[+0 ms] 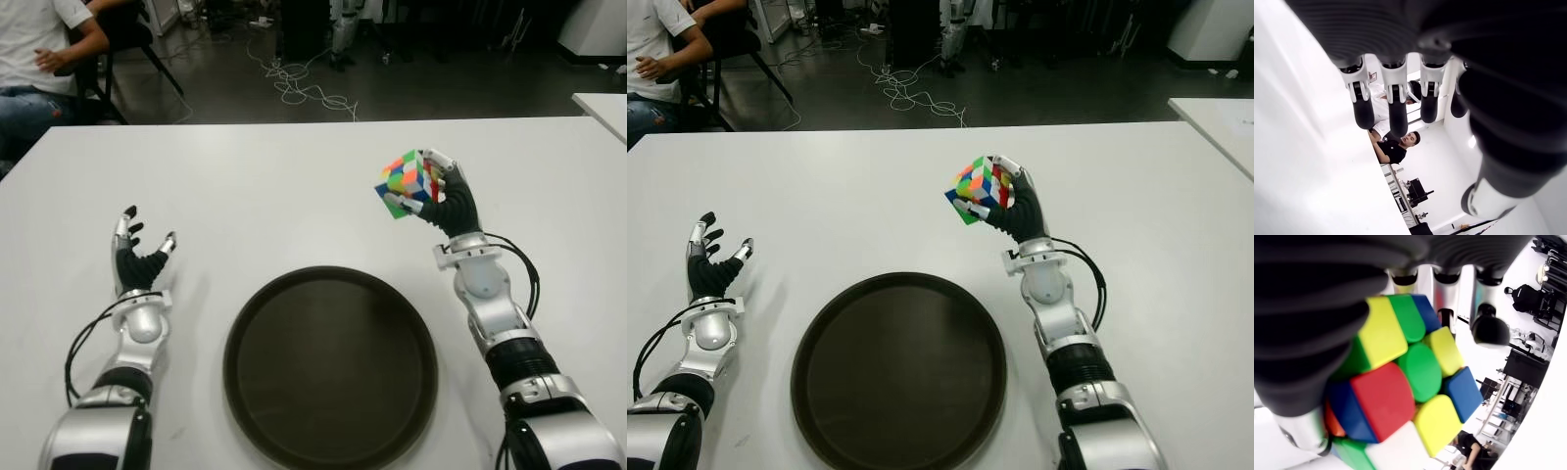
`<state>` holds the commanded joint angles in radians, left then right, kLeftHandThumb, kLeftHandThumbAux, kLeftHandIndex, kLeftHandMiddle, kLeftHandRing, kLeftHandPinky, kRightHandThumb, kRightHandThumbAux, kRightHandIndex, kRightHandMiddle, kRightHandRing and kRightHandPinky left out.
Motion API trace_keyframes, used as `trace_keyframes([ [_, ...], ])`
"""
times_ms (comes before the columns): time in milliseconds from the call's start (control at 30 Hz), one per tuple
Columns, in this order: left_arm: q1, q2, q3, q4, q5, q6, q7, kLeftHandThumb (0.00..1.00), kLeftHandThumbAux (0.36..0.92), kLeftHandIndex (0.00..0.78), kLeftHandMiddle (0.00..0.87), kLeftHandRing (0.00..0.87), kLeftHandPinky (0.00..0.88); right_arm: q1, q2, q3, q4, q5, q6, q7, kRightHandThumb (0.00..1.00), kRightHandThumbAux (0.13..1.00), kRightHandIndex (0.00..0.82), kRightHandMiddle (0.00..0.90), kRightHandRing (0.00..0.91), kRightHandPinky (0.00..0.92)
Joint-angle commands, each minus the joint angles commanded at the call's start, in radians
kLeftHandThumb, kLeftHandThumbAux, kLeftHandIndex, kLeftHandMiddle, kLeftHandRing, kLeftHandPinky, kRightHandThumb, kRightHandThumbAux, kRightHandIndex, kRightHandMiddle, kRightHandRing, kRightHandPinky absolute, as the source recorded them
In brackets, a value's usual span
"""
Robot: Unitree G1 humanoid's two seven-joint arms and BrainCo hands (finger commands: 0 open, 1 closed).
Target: Pick up the Rubik's Cube and put it in the plate
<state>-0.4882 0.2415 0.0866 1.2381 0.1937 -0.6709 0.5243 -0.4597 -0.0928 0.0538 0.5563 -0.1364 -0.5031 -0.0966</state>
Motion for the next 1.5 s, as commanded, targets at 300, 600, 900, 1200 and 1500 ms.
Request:
trace_keyframes([
  [300, 0.001, 0.001, -0.003, -0.001, 0.008, 0.000, 0.008, 0.000, 0.763, 0.096, 0.122, 0.128, 0.121, 0.040, 0.029, 0.012, -0.104, 0.017, 0.080, 0.062, 0.433, 0.766, 0.668, 0.832, 0.842, 0.828],
  [600, 0.001, 0.000, -0.007, -0.002, 0.012, -0.002, 0.017, 0.000, 0.785, 0.107, 0.120, 0.123, 0.117, 0.075, 0.045, 0.048, -0.180, 0.017, 0.123, 0.132, 0.422, 0.773, 0.679, 0.820, 0.828, 0.819],
  [900, -0.001, -0.001, -0.002, -0.002, 0.002, -0.003, 0.005, 0.000, 0.770, 0.107, 0.123, 0.130, 0.130, 0.090, 0.047, 0.086, -0.191, 0.004, 0.126, 0.184, 0.453, 0.755, 0.626, 0.815, 0.827, 0.814],
  [1200, -0.001, 0.001, -0.005, -0.001, 0.007, 0.003, 0.009, 0.000, 0.800, 0.108, 0.135, 0.137, 0.124, 0.156, 0.010, 0.177, -0.287, 0.019, 0.190, 0.349, 0.293, 0.771, 0.652, 0.817, 0.838, 0.829],
  [1500, -0.002, -0.001, 0.001, 0.002, -0.003, 0.015, 0.000, 0.000, 0.761, 0.099, 0.123, 0.125, 0.115, 0.161, -0.018, 0.197, -0.307, 0.062, 0.225, 0.494, 0.181, 0.774, 0.678, 0.831, 0.851, 0.840],
])
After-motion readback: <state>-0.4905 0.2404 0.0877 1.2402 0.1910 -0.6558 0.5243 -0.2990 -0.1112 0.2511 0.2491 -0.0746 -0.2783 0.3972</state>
